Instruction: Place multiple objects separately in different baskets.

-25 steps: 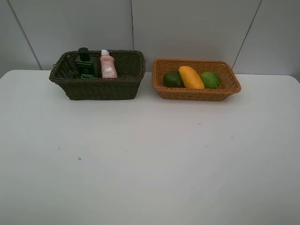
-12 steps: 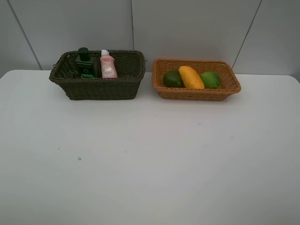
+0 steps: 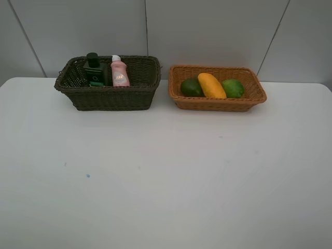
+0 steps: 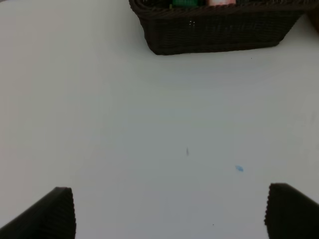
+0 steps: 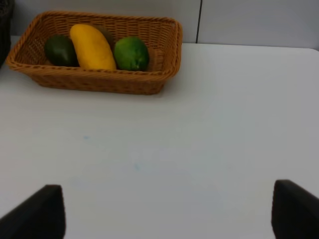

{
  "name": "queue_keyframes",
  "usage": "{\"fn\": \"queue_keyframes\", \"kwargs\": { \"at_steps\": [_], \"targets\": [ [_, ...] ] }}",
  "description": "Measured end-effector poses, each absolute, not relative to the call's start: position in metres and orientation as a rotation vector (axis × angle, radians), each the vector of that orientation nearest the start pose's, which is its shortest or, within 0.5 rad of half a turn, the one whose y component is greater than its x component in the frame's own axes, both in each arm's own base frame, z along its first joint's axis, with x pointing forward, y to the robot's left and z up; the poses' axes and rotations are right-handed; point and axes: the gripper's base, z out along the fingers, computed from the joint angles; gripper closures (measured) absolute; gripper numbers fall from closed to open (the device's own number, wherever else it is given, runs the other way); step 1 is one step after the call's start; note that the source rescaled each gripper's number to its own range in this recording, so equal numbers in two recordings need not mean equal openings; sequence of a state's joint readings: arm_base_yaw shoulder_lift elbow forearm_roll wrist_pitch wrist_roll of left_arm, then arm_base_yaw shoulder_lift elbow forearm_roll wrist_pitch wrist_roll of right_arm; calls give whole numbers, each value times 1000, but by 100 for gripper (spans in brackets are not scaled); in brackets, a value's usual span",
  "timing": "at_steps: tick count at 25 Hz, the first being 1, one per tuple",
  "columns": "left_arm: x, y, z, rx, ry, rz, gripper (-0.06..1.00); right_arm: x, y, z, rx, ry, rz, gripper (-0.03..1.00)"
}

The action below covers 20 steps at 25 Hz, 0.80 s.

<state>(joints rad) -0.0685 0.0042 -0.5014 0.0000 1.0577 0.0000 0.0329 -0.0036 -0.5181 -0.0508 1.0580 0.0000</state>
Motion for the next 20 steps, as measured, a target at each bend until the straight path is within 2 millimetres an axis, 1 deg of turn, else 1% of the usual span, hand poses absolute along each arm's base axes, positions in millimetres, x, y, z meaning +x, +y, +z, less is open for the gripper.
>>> {"fn": "queue_keyframes", "kwargs": {
  "at_steps": [20],
  "targets": [
    [-4, 0, 278, 70, 2043, -43, -5, -7, -4, 283, -30, 2019, -40, -2]
  ]
}}
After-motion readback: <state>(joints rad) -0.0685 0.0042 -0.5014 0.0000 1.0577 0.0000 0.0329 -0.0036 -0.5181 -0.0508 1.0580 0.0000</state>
